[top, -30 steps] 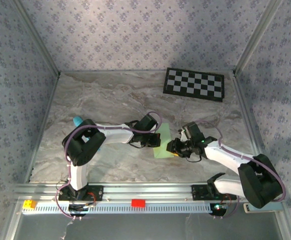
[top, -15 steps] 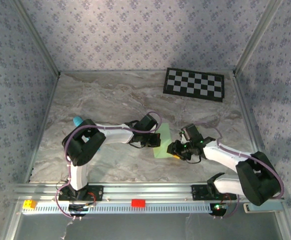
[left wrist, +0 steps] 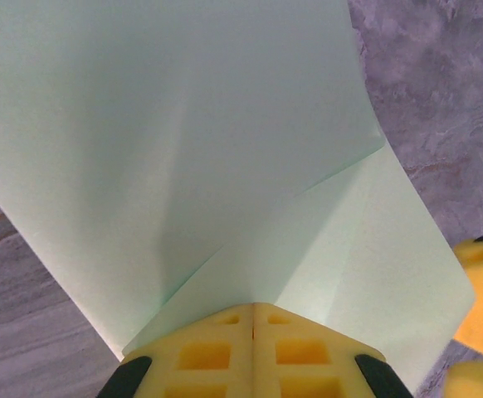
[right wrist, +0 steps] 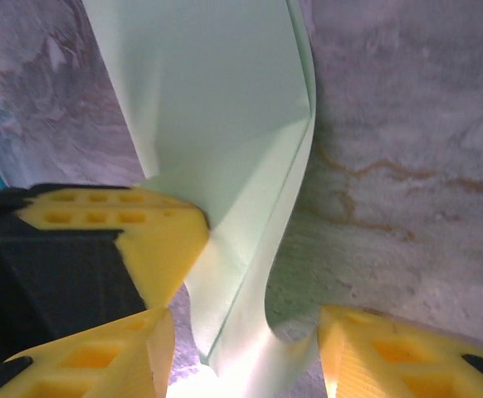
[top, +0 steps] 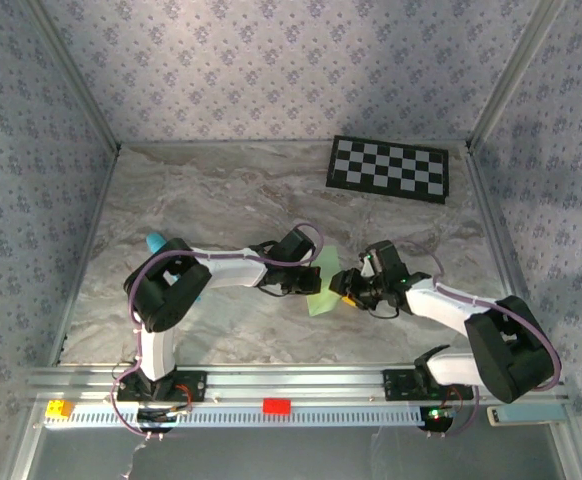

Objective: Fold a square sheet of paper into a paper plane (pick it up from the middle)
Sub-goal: Turn over the paper at the center of the table.

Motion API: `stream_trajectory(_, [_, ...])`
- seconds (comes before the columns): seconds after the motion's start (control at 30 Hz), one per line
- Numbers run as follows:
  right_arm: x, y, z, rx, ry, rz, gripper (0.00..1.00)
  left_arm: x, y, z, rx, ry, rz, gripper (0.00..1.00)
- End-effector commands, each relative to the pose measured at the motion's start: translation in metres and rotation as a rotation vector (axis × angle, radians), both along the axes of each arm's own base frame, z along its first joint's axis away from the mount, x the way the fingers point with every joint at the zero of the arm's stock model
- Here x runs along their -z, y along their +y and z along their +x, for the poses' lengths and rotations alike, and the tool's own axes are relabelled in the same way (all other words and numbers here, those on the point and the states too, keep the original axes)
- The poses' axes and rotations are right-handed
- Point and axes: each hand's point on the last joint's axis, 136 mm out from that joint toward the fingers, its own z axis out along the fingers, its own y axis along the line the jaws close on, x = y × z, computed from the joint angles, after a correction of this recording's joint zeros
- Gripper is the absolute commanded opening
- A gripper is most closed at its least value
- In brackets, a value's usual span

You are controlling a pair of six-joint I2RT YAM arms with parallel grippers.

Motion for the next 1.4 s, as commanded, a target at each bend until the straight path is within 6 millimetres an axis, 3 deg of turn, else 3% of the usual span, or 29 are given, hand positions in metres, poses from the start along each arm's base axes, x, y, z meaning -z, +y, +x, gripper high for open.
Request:
stream_trajectory(0.0, [-0.003,0.004,0.007,-0.006,-0.002,0.059,0.51,0.011,0.014,-0.011,0.007,0.042,0.055,0.00])
stream_trajectory(0.27, [0.004,0.001,0.019,0.009,0.012,0.081,0.50,0.007,0.013,-0.007,0.014,0.036,0.056,0.00])
stream_trajectory(0.5, [0.009,-0.003,0.024,0.023,0.007,0.083,0.37,0.006,0.013,-0.008,0.004,0.035,0.044,0.00])
stream_trajectory(0.83, [0.014,-0.003,0.031,0.026,-0.018,0.103,0.26,0.006,0.015,-0.008,-0.002,0.034,0.042,0.00])
stream_trajectory(1.37, [0.018,-0.001,0.033,-0.006,-0.034,0.125,0.20,0.005,0.015,-0.009,-0.005,0.034,0.035,0.00])
